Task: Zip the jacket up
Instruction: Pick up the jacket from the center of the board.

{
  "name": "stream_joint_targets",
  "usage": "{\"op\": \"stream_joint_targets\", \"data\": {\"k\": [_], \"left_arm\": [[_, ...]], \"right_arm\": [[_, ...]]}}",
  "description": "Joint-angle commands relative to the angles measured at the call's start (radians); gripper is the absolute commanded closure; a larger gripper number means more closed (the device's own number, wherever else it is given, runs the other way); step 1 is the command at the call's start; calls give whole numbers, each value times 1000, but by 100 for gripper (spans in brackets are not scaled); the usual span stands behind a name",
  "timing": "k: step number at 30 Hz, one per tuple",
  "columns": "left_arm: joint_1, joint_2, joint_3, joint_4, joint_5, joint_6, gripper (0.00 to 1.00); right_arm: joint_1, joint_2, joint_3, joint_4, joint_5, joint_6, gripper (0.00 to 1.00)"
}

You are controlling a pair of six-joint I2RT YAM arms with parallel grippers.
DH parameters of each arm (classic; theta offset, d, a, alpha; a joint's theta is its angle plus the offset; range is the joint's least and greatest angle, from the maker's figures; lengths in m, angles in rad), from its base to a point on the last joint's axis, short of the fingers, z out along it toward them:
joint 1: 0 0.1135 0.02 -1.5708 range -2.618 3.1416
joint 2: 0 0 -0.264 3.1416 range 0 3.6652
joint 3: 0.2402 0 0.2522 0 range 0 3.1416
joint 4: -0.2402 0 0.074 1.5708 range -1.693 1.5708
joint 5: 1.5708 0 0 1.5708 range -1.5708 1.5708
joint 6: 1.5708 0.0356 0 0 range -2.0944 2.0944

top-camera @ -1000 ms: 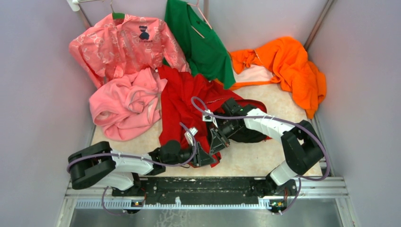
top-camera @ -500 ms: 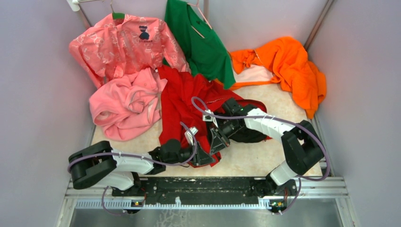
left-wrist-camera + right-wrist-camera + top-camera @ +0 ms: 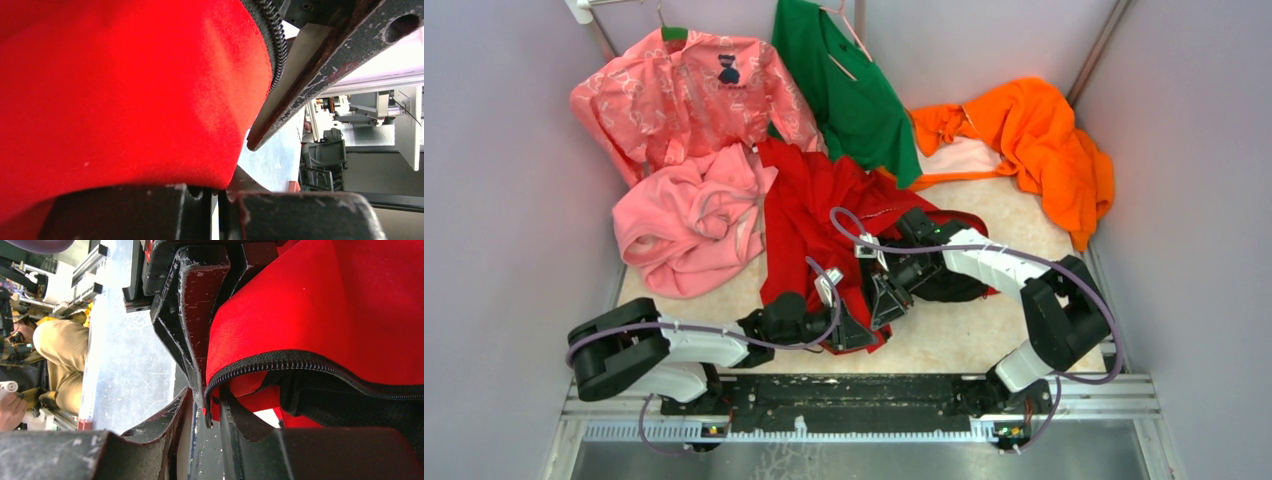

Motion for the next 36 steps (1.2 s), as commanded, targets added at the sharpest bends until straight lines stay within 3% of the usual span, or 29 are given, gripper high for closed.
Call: {"op": "stream_joint_targets", "data": {"k": [1, 4, 7, 8, 11, 16, 21, 30, 36], "left_arm": [[8, -25, -7, 19, 17, 22, 100], [10, -26, -6, 28, 21, 24, 100], [10, -25, -6, 36, 25, 24, 100], [12, -25, -7, 38, 27, 24, 99], [14, -22, -13, 47, 31, 20, 95], [28, 0, -41, 119, 47, -9, 71], [38, 52, -45, 194, 94, -31, 62], [49, 160, -36, 331, 149, -75, 63], [56, 158, -32, 318, 145, -71, 74]], "right_arm": [[-3, -36, 36, -19, -18, -44, 73], [-2, -27, 32, -18, -33, -44, 74], [-2, -18, 32, -19, -50, -45, 97], [-2, -17, 35, -25, -56, -51, 100], [-2, -32, 46, -47, -50, -76, 100], [-5, -55, 41, -38, -27, -70, 100], [-6, -60, 53, -60, -42, -90, 100], [-11, -80, 64, -70, 49, -126, 100], [-11, -94, 50, -39, 99, -106, 100]]}}
